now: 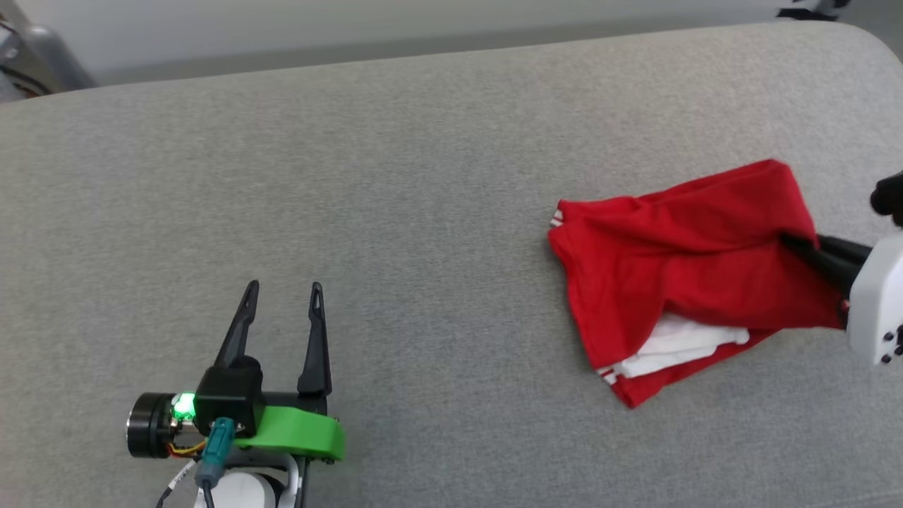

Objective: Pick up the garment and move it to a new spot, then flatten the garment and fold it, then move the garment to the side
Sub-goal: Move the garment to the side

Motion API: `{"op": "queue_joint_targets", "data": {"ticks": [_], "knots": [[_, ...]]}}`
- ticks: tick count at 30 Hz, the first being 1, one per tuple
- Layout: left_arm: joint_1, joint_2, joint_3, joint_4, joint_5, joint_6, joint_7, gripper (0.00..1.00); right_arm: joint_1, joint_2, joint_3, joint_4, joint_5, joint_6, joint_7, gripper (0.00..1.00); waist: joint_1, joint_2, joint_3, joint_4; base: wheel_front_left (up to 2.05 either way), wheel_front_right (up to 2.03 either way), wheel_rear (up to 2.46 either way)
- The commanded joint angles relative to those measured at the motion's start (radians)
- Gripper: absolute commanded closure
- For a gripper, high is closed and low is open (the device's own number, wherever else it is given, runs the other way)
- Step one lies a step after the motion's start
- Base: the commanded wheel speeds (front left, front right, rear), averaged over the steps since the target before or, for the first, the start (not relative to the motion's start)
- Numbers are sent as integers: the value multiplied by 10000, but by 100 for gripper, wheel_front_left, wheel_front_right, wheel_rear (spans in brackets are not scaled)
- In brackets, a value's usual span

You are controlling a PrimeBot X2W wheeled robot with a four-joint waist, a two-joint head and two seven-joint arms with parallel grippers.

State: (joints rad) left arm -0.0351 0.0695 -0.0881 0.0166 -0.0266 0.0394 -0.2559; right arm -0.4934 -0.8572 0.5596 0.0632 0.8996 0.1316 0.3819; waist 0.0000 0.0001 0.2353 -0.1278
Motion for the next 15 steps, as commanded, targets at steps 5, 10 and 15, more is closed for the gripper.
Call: {"op": "queue_joint_targets", "data": {"ticks": [5,10,15], "knots": [[-366,271,179,-292,134,-6,-59,0,-521,-156,-563,413,-131,-9,-165,100,0,-1,1026,-818,0,0,0],[-813,510,219,-485,198,-111,-59,0,-860,-517,-1147,1205,-307,-9,-293,100,0,-1,1756,-737,0,0,0],[-1205,652,215,-802,271,-106,-59,0,-1320,-918,-1704,2187,-603,-9,-404,100,0,-1,2498,-557,0,0,0]]}}
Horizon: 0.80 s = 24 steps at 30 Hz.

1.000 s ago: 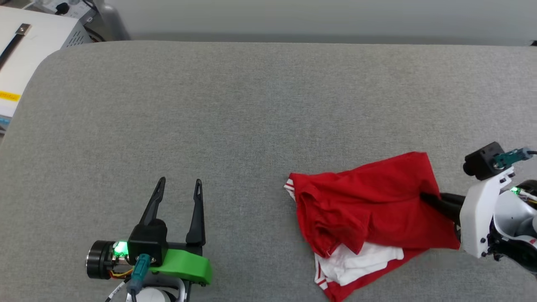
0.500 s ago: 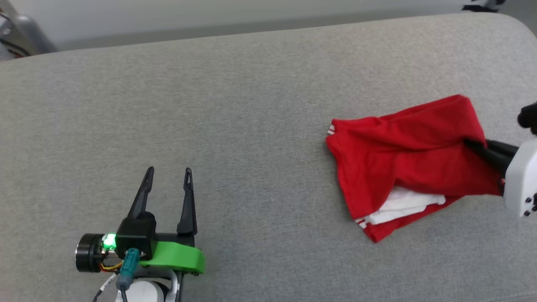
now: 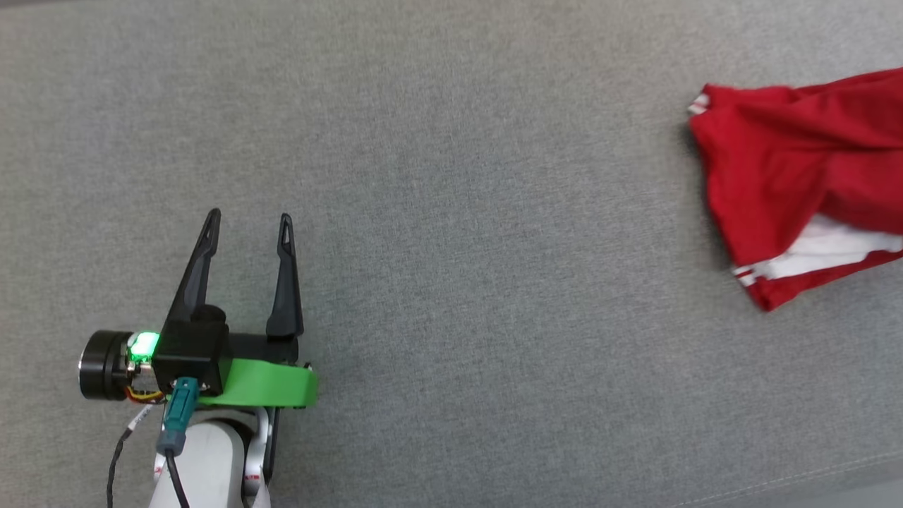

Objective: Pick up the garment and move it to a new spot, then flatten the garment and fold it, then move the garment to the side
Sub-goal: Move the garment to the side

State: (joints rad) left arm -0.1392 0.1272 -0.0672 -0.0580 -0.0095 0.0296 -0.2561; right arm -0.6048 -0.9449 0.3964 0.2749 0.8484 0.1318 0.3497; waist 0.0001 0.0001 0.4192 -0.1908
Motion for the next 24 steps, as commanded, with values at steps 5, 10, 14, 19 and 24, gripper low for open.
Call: {"op": "queue_joint_targets", "data": {"ticks": [5,10,14,19,24], "knots": [[-455,144,-67,-311,147,11,-57,0,-725,-169,-665,1276,-480,-11,-208,100,-1,-1,1213,271,0,0,0],[-646,153,-208,-537,205,78,-57,0,-1215,-186,-1305,2541,-973,-11,-432,100,-1,-1,1652,452,0,0,0],[-759,193,-283,-580,202,106,-57,0,-1586,-43,-1725,3435,-1223,-11,-653,100,-1,-1,1833,552,0,0,0],[-805,217,-321,-482,160,171,-57,0,-1723,276,-1758,4186,-1536,-11,-925,0,-1,-1,1715,587,0,0,0],[-662,188,-276,-301,22,249,-57,0,-1895,442,-2032,4896,-2199,-11,-2148,0,-1,-1,1093,542,0,0,0]]}}
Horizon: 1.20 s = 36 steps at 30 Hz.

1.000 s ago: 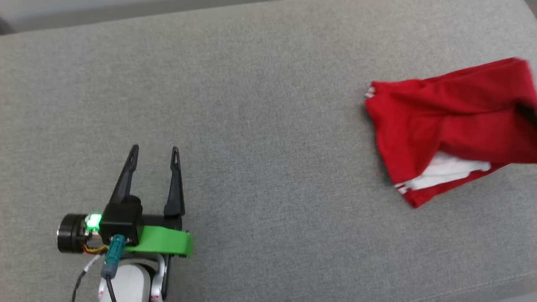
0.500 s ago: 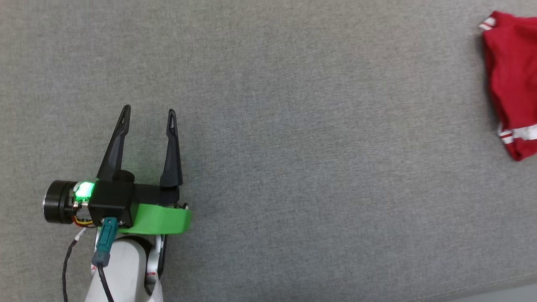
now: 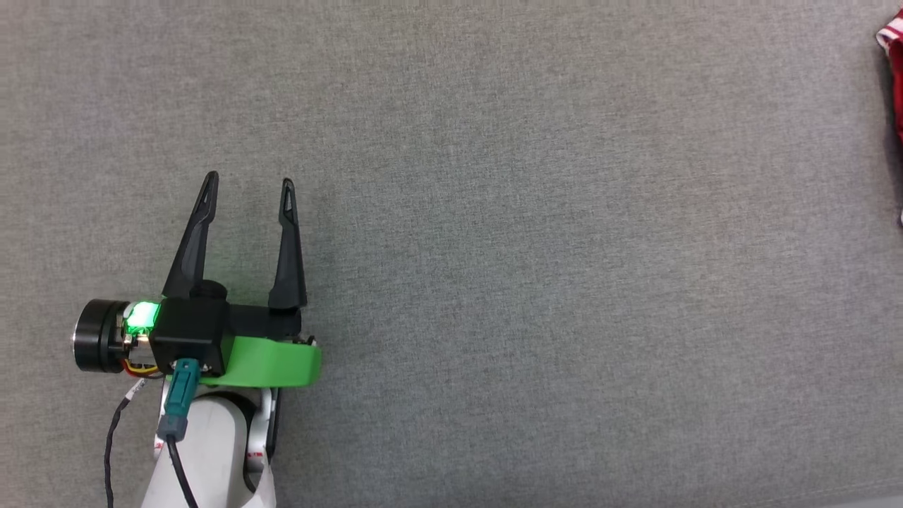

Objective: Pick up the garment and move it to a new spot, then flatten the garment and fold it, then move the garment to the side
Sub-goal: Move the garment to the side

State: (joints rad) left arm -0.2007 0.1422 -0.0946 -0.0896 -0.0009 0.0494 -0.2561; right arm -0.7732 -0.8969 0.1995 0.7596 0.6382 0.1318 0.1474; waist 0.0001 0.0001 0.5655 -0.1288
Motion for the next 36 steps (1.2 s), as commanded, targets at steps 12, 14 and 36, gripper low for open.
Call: {"op": "queue_joint_targets", "data": {"ticks": [12,14,36], "knots": [[896,-113,101,352,-312,112,-57,0,44,1387,-747,190,-1712,-11,-3790,0,-1,-1,-2221,-100,0,0,0],[1072,-162,157,394,-380,114,-57,0,198,1771,-933,-222,-2128,-11,-3992,0,-1,-1,-2427,-66,0,0,0],[1886,-562,547,1036,-555,-91,-57,0,4938,6603,-1757,-7405,-4763,-11,-4090,0,-1,-1,-4292,1155,0,0,0]]}}
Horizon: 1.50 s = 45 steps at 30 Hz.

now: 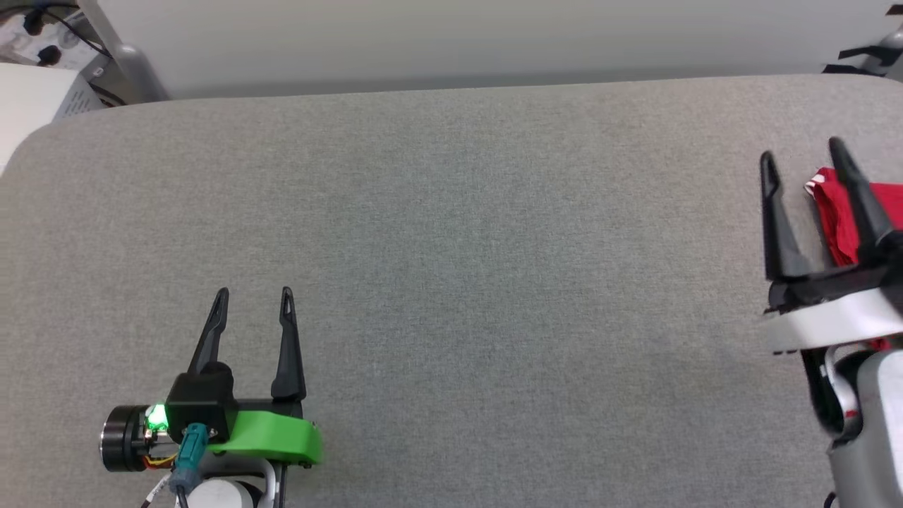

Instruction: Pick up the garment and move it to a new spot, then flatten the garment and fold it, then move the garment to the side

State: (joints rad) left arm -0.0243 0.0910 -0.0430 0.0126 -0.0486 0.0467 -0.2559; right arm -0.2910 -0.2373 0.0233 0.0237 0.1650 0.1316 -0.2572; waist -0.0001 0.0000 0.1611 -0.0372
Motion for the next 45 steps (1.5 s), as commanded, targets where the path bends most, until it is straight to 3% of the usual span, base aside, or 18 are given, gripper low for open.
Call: {"op": "queue_joint_targets", "data": {"ticks": [1,10,20,44,45], "knots": [[153,-69,40,45,-78,-72,-59,0,310,131,45,-39,-28,-9,-44,0,1,0,-324,281,0,0,0],[509,-180,75,206,-51,-151,-59,0,2013,908,167,259,-56,-9,-45,0,1,0,-836,463,0,0,0],[962,-244,165,298,-54,-243,-59,0,3337,1253,-43,-76,-159,-9,-45,0,1,0,-1291,456,0,0,0],[1365,-340,234,431,-74,-511,-59,0,4247,1589,-82,-458,-228,-9,-45,0,1,0,-1688,440,0,0,0],[1263,-290,200,424,-40,-456,1,100,4129,1590,-83,-401,-200,0,1,100,1,0,-1689,439,0,0,0]]}}
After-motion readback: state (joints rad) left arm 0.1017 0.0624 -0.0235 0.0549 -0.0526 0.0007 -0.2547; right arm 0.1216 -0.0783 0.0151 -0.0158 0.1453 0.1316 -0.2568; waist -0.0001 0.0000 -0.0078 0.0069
